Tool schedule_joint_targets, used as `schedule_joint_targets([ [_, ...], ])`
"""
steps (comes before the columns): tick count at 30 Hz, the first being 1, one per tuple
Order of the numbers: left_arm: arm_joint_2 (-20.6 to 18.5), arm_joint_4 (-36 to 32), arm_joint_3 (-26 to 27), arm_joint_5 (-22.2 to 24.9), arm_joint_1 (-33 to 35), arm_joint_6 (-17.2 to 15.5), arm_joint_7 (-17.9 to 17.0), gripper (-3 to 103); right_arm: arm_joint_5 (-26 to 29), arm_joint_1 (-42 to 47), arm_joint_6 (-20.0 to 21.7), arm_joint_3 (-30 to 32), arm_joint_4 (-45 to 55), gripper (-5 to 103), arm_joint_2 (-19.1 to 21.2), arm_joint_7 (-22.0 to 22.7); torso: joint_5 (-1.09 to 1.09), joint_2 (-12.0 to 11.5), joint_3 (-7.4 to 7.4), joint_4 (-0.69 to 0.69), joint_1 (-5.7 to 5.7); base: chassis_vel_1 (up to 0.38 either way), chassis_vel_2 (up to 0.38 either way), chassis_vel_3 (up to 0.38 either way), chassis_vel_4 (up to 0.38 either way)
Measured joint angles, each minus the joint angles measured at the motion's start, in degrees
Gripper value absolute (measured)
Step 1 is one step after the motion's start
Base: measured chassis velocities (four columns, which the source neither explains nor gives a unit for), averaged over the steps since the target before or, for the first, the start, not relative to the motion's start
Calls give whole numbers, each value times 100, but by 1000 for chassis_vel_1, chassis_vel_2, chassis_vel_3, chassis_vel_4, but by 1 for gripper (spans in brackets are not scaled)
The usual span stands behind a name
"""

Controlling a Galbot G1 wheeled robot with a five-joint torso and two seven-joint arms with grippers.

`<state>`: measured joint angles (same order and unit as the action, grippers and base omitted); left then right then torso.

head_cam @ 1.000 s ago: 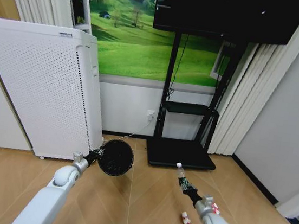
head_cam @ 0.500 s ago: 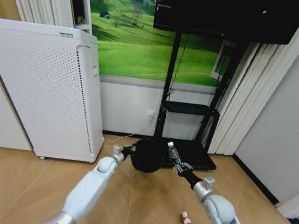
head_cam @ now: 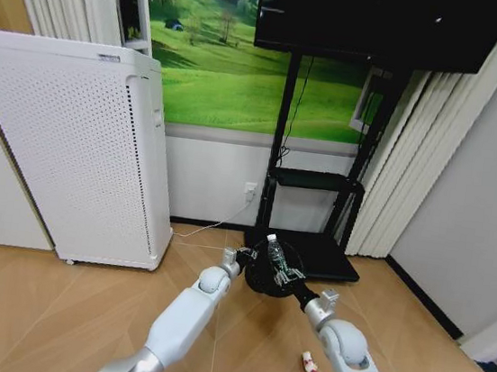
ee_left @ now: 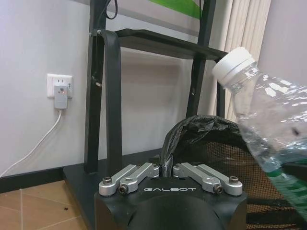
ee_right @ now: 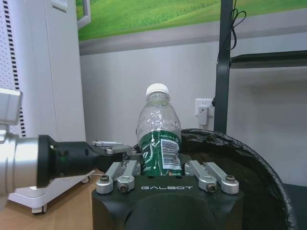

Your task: Pick up the trash bin and place the garbage on the floor into it.

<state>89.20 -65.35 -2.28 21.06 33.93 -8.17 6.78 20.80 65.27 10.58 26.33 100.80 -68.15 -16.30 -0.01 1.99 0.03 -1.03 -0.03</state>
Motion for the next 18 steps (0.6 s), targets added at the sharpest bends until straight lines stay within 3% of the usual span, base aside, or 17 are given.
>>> schedule_joint_targets([
  [4,-138,-156,28,1,90,-7,-5,7,-30,-52,-12,45,-57,57,-10,42,1,0,-1,1,0,0,0,0,0],
  [7,-156,-201,40,1,117,-8,-3,7,-30,-68,-12,59,-72,62,-5,49,1,0,0,0,0,0,0,0,0],
  [9,-187,-279,58,4,156,-28,3,7,-10,-71,21,90,-35,74,-6,63,1,0,0,-1,0,0,0,0,0],
  [10,-187,-279,58,4,156,-28,3,7,-10,-71,21,90,-35,74,-6,63,1,0,0,-1,0,0,0,0,0],
  [15,-190,-316,78,5,161,-32,16,7,10,-62,79,97,81,95,-52,190,1,0,0,-1,0,0,0,0,0],
  [18,-230,-404,119,5,189,-32,17,7,80,-82,82,212,87,100,-114,374,1,0,0,-1,0,0,0,0,0],
])
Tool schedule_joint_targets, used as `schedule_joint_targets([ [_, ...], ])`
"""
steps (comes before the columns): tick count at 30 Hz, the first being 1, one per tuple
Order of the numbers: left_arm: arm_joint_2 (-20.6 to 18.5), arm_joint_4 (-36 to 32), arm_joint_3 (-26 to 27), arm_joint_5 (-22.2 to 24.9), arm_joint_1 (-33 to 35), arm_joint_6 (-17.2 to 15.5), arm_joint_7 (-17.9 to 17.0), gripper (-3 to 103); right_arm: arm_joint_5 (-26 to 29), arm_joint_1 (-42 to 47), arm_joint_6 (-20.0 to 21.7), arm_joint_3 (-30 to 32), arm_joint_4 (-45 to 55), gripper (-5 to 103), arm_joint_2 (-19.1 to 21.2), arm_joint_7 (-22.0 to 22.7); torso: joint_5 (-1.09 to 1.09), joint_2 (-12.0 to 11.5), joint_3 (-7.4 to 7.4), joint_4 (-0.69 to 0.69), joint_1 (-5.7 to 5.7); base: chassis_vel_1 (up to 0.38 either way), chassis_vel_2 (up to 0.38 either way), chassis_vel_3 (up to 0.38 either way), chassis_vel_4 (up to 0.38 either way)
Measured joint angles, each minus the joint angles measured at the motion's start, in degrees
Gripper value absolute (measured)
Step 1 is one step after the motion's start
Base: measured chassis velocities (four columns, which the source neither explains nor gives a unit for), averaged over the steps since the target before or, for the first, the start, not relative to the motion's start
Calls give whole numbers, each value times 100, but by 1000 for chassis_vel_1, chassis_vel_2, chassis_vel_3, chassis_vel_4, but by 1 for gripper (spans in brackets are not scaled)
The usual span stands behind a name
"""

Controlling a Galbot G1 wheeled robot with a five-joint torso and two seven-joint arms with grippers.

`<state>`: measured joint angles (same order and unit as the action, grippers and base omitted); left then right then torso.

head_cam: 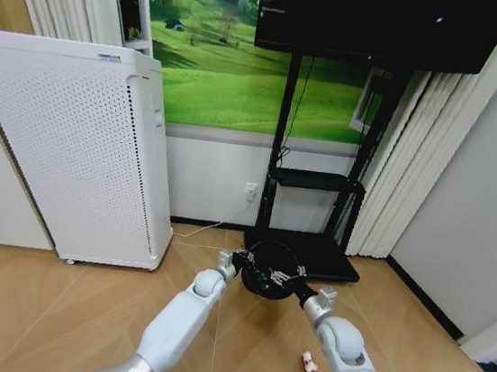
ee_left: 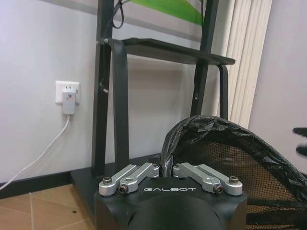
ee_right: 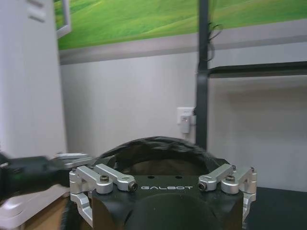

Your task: Pick up the trash bin and place the garbage on the floor into it.

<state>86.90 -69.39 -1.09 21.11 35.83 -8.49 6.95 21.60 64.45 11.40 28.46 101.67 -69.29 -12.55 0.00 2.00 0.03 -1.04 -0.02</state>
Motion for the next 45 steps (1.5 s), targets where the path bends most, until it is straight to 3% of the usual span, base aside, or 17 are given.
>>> schedule_joint_targets([
  [5,-178,-266,181,22,184,-31,-18,7,146,160,0,312,132,100,-45,379,1,0,0,0,0,0,0,0,0],
  [8,-394,-579,484,-46,491,-62,-18,7,141,397,68,521,229,100,-101,724,1,0,0,-2,0,0,0,0,0],
  [10,-614,-1036,882,-158,933,-107,-20,7,147,560,219,607,252,100,-183,1013,0,0,0,3,0,0,0,0,0],
  [15,-632,-1394,1428,-295,1416,-122,-22,7,5,719,377,650,244,100,-229,1113,1,1,0,3,0,0,0,0,0],
  [18,-669,-1778,1742,-226,1748,-175,-35,7,127,728,737,617,259,100,-220,1148,1,1,-1,-1,0,0,0,0,0],
  [30,-1002,-2141,1941,-80,2015,-220,-45,7,-11,532,842,374,103,100,-341,996,-1,1,0,0,0,-34,-36,39,35],
  [45,-969,-2128,1927,-76,2042,-227,-11,7,-107,538,800,410,-69,100,-315,967,0,1,0,1,0,-103,-111,106,98],
])
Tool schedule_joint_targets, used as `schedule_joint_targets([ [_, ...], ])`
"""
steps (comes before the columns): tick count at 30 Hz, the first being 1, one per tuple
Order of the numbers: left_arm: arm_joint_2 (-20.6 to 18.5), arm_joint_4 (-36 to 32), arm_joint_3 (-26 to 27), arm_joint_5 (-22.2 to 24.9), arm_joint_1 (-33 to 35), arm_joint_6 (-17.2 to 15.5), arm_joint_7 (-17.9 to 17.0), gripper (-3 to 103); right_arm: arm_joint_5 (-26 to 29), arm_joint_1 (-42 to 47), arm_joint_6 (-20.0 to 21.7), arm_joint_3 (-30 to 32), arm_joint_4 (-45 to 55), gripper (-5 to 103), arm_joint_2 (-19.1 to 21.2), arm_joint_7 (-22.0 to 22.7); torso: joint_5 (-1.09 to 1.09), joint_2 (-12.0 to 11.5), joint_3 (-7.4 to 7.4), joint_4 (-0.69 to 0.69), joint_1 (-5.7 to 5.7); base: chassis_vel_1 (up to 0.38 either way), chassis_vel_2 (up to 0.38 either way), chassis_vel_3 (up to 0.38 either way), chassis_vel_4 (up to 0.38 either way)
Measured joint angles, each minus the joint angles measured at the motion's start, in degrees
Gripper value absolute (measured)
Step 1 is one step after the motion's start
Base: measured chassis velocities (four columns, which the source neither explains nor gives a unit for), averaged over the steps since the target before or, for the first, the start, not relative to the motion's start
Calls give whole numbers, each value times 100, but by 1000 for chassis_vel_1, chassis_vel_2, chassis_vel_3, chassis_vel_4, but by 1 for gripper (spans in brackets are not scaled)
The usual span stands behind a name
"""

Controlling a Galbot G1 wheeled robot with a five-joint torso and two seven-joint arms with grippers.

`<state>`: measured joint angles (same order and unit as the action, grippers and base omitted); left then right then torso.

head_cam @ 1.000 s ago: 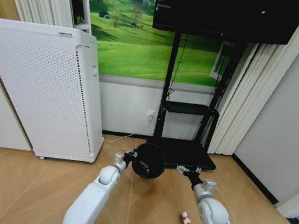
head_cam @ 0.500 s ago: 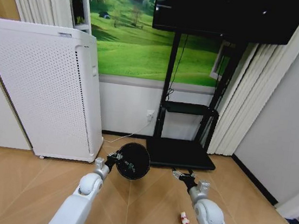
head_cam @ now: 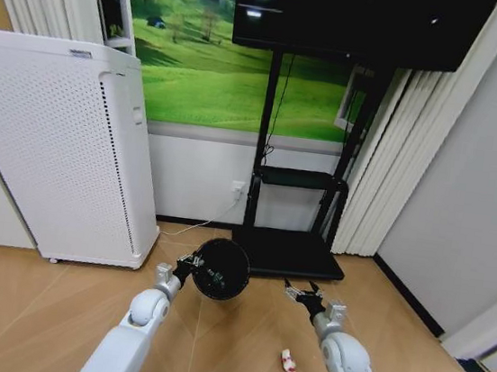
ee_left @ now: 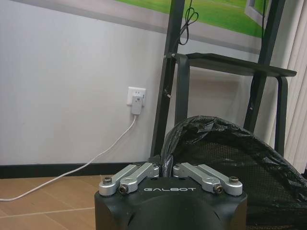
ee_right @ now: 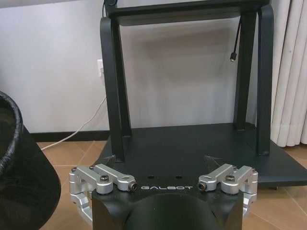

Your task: Pick up the trash bin and place the garbage on the floor into it.

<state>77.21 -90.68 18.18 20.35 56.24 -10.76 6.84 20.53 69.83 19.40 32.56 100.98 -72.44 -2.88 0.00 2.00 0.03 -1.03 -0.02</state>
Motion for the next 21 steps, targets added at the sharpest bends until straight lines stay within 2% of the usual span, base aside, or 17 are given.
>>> schedule_joint_targets([
  [14,-28,5,67,-4,52,36,80,7,-30,-6,-22,-19,-96,100,-43,0,1,0,0,1,0,-52,-56,66,63],
  [21,-50,-32,69,-2,77,41,94,7,-34,10,-40,-11,-99,100,-63,2,0,0,0,-2,0,-117,-140,122,121],
])
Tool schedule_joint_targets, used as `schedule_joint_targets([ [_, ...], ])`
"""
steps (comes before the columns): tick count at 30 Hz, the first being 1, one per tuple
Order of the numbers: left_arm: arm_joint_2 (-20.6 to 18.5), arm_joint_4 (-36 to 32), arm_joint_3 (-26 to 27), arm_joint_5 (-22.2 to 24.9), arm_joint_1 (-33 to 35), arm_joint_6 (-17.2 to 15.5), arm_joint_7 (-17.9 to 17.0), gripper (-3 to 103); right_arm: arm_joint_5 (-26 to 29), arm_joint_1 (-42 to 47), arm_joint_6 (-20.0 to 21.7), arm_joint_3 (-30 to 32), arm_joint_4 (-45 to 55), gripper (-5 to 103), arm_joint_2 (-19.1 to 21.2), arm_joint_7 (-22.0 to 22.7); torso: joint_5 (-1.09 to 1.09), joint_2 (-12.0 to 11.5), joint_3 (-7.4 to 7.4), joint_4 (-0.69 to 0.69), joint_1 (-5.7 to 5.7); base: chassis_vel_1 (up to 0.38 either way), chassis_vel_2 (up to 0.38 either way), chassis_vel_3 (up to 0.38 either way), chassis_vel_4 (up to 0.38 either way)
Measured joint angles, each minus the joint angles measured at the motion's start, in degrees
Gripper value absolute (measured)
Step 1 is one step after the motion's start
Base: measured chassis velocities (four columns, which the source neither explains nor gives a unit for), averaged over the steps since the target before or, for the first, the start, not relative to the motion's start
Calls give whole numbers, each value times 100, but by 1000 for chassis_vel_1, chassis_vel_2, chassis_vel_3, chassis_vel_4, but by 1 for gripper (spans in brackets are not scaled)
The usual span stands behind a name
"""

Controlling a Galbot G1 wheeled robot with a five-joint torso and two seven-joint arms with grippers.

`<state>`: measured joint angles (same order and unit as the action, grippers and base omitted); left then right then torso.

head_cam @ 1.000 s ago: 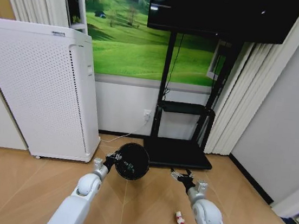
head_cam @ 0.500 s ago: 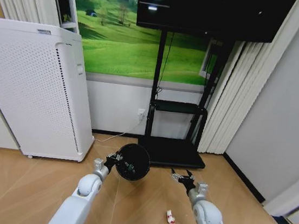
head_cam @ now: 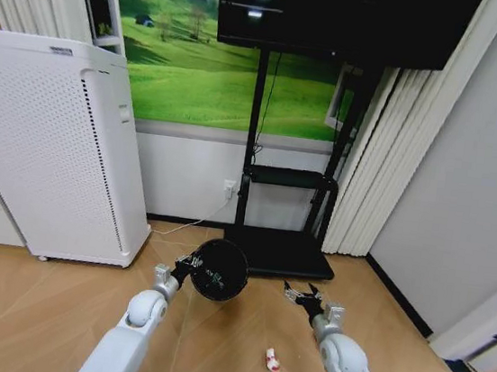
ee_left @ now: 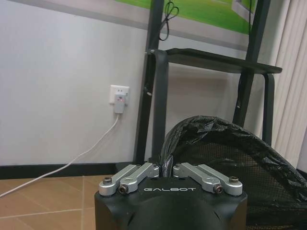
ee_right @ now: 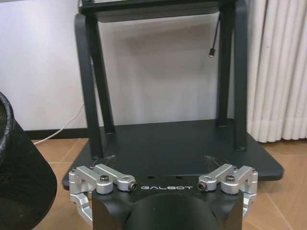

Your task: Pick up the trash bin and place the garbage on the floor into it.

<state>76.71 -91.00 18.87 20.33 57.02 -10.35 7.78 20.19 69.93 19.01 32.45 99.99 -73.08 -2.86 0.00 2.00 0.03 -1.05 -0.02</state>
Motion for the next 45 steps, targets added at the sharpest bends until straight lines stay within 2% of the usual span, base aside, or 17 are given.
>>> schedule_joint_targets([
  [7,-15,-63,25,7,36,0,5,7,-233,115,-206,-35,-9,100,-20,-64,-1,0,0,1,0,-117,-117,130,106],
  [10,-1,-117,67,9,75,0,5,7,-343,458,-251,-169,33,100,27,-219,-1,0,0,2,0,-12,-15,30,15],
  [12,4,-193,108,18,122,0,5,7,-568,793,-244,-226,23,100,83,-502,1,0,0,1,0,0,0,0,0],
  [15,2,-229,126,25,144,0,5,7,-743,914,-259,-229,-20,100,100,-651,0,0,0,1,0,0,0,0,0],
  [17,-15,-349,210,43,224,0,-1,7,-1176,1310,-343,-306,-91,100,249,-1083,-1,0,0,2,0,0,0,0,0],
  [20,-18,-466,300,50,331,-2,-1,7,-1393,1521,-364,-445,-205,100,344,-1328,1,0,0,0,0,0,0,0,0],
  [25,-12,-625,431,47,521,6,38,7,-1469,1494,-374,-733,-534,100,226,-1345,0,-1,-1,0,0,0,0,0,0],
  [29,-16,-798,588,23,749,43,100,7,-1476,1164,-367,-1102,-1045,100,-1,-1298,0,-1,0,3,0,0,0,0,0],
  [35,-61,-948,759,8,969,86,173,7,-1489,887,-251,-1473,-1357,100,-137,-1203,0,-1,0,3,0,0,0,0,0],
  [45,3,-1048,860,-34,1147,119,235,7,-1548,564,-189,-1543,-1828,100,-210,-988,0,-1,0,1,0,0,0,0,0],
])
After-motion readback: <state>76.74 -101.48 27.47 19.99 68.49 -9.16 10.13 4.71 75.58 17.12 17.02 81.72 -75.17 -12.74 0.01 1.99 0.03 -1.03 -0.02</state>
